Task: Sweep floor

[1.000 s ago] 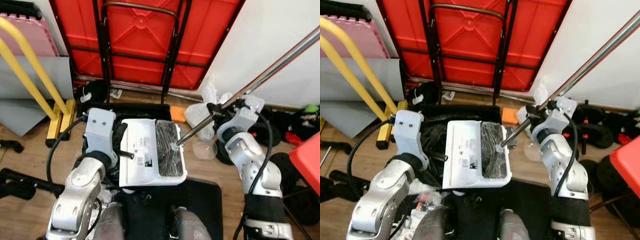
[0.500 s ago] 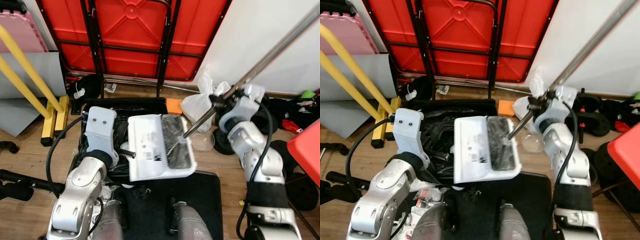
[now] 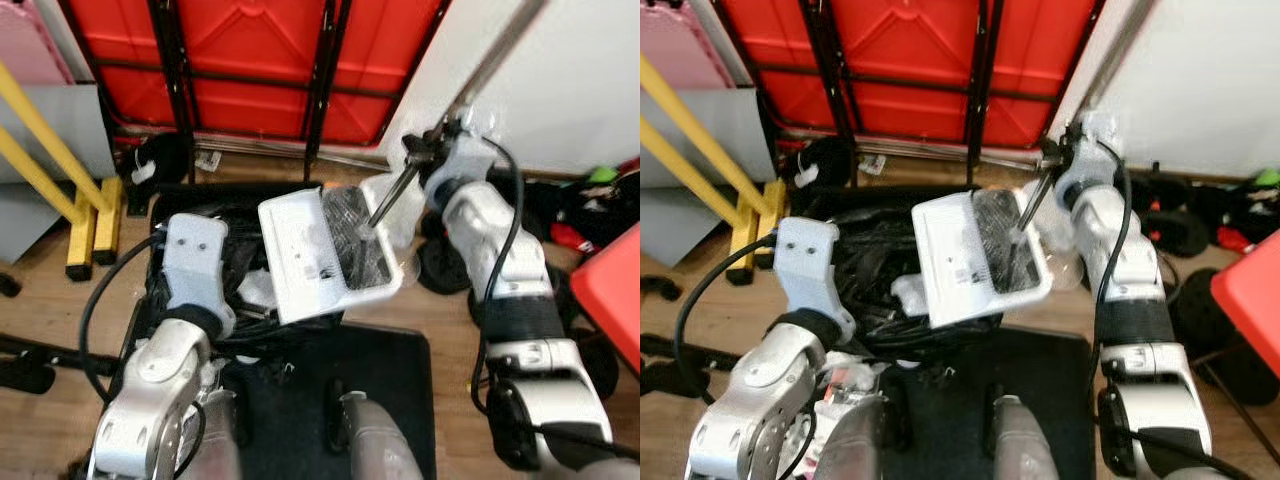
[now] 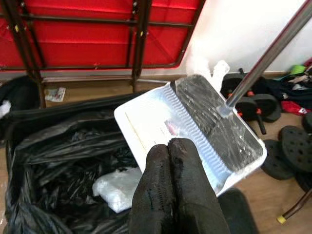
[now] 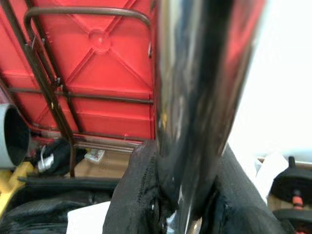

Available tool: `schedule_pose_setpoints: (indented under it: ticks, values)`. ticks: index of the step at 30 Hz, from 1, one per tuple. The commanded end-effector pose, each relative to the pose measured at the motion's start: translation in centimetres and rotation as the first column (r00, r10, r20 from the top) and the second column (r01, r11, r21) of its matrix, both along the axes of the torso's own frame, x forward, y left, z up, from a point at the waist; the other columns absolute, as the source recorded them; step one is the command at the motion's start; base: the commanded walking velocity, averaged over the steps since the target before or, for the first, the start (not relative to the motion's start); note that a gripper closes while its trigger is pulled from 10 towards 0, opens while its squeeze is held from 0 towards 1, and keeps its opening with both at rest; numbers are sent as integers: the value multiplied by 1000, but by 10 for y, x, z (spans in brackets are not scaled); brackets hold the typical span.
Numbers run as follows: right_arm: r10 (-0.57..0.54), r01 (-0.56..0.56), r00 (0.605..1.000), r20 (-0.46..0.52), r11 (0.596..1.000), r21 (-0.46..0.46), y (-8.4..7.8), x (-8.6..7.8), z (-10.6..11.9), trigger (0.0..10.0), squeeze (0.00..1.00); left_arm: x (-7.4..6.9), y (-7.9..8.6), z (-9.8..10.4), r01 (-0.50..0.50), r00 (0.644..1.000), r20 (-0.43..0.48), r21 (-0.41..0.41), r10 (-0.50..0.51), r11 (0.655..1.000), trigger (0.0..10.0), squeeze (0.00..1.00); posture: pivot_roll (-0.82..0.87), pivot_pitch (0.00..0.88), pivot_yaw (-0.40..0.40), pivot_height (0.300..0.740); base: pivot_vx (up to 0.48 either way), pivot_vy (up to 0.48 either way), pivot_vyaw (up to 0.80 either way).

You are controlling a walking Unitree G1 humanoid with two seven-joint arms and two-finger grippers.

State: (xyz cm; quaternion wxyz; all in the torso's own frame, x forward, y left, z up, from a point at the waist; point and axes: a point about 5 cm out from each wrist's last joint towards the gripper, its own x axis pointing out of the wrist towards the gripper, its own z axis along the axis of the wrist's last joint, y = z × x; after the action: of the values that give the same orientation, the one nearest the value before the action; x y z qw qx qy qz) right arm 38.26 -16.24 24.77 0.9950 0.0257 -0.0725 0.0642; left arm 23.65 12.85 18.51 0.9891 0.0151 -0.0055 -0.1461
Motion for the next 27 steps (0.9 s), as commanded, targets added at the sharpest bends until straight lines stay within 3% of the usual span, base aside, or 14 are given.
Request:
schedule_pose_setpoints:
  ticks: [1,2,4,7,9,16,25,27]
  values:
    - [15,-12,998,64,999,-50,3,3,13,10000,0,-5,-4,-2,34,999,-21,2,-34,999,10000,0,-98,414,-181,740,0,0,0]
    - [15,-12,998,64,999,-50,3,3,13,10000,0,-5,-4,-2,34,999,-21,2,-34,999,10000,0,-98,414,-181,740,0,0,0]
    - [59,-42,994,92,983,-178,19,11,26,10000,0,-7,-5,0,36,999,-17,6,-36,999,10000,0,-106,427,-186,740,0,0,0]
    - [59,-42,994,92,983,-178,19,11,26,10000,0,-7,-5,0,36,999,-17,6,-36,999,10000,0,-106,427,-186,740,0,0,0]
    - [85,-49,987,140,969,-240,34,19,46,10000,0,-9,-5,2,37,999,-13,8,-37,999,10000,0,-107,436,-186,740,0,0,0]
    - [112,-54,977,182,953,-297,59,29,71,10000,0,-12,-7,7,39,999,1,21,-39,999,10000,0,-98,455,-196,740,0,0,0]
    - [156,-64,957,246,936,-347,79,29,93,10000,0,-16,-8,10,37,999,4,23,-37,999,10000,0,-102,468,-203,740,0,0,0]
    - [195,-72,939,283,917,-392,92,28,101,10000,0,-17,-9,11,39,999,4,28,-39,999,10000,0,-101,471,-205,740,0,0,0]
